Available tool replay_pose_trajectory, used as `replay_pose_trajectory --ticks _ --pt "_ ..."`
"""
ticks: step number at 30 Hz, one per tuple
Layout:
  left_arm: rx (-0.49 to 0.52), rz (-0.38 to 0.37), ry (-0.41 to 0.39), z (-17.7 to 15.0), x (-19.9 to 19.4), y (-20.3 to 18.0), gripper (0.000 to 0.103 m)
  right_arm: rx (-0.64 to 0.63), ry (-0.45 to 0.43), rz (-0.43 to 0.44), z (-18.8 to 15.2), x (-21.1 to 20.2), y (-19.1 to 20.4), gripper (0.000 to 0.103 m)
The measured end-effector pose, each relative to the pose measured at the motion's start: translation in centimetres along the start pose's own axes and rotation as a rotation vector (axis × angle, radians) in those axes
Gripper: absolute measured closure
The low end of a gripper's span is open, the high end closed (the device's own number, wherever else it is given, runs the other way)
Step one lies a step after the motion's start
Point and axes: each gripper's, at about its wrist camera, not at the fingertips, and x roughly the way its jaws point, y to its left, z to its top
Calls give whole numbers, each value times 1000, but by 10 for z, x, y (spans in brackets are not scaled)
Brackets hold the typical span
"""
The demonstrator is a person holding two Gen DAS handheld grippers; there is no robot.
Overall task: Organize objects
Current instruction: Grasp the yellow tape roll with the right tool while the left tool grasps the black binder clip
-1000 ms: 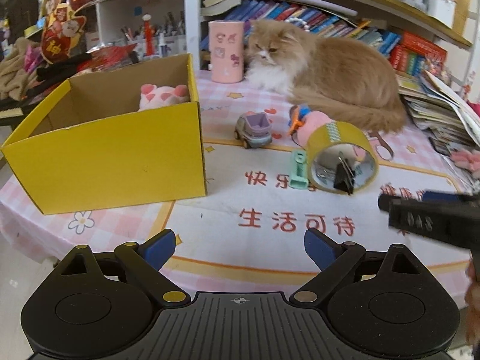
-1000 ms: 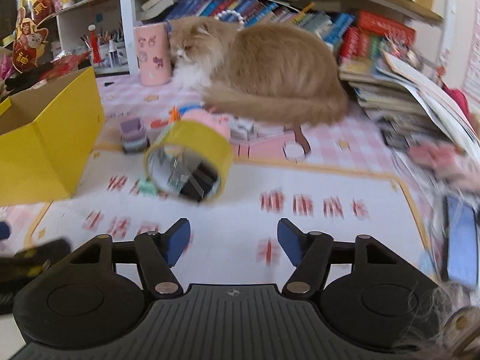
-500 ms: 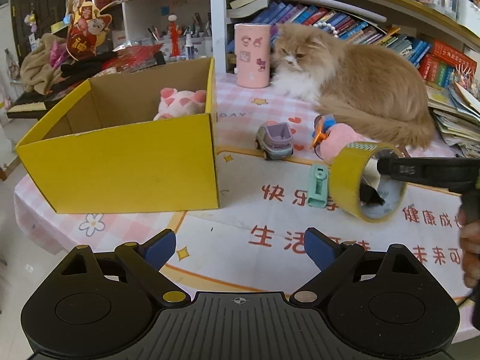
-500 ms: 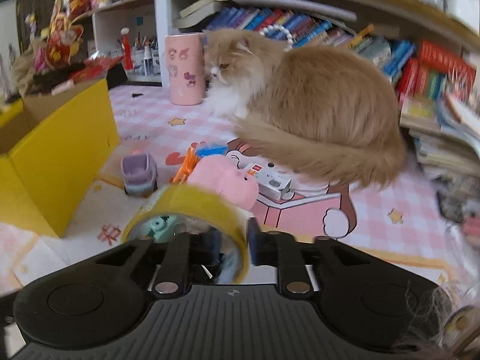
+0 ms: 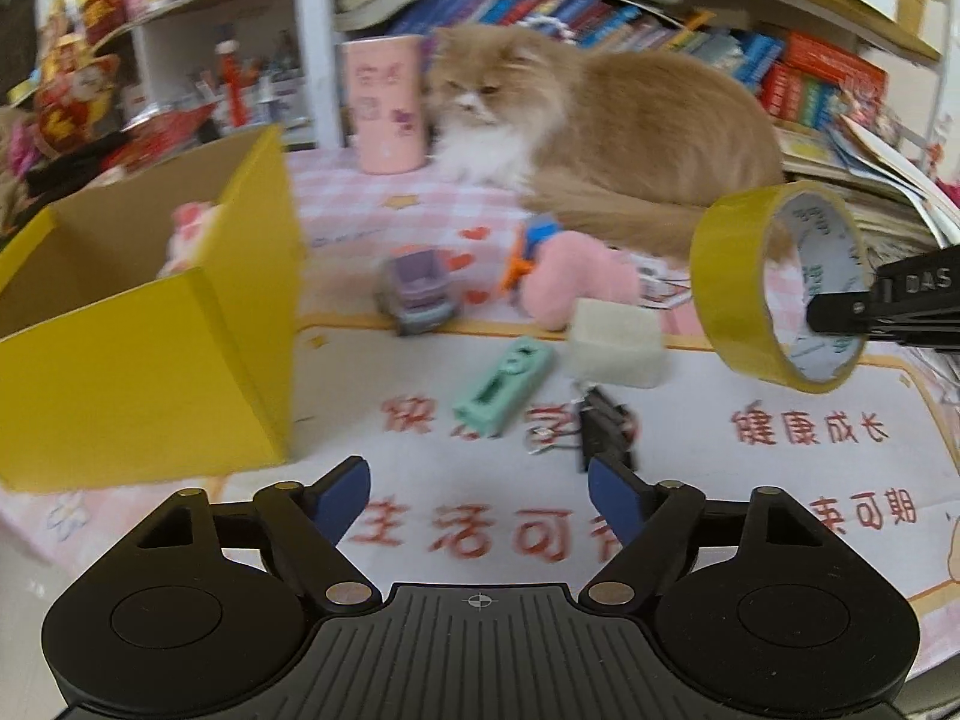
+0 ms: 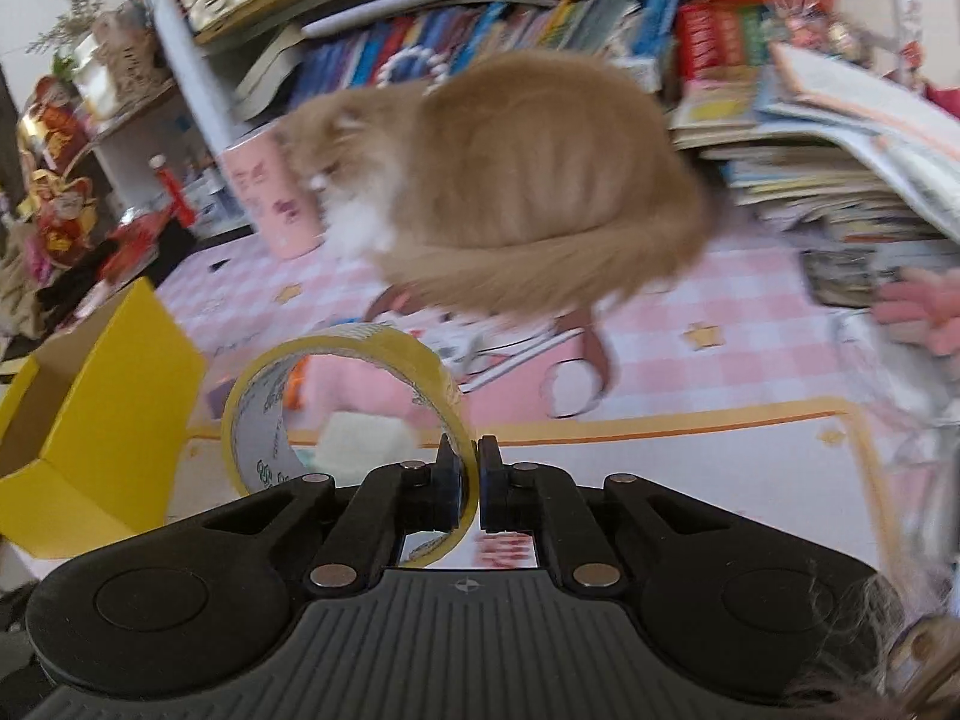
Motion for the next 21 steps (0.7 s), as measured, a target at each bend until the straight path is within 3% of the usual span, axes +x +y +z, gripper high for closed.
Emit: replay_pose_trajectory --ticks 3,8,12,15,16,21 --pt "46 -42 -4 5 11 -16 30 1 -6 -46 -3 -8 -12 97" --pt "94 -74 3 15 37 -37 53 35 13 -84 -11 -14 -27 97" --pt "131 -73 33 16 60 -48 58 41 20 -94 -14 -18 -31 97" --pt "149 -75 0 13 62 -52 66 41 28 -95 -16 -17 -31 97" --pt "150 -92 -1 13 61 -52 77 40 31 -95 -17 -17 -31 97" --pt "106 -109 -9 15 49 -43 78 34 34 -92 -21 -19 -28 97"
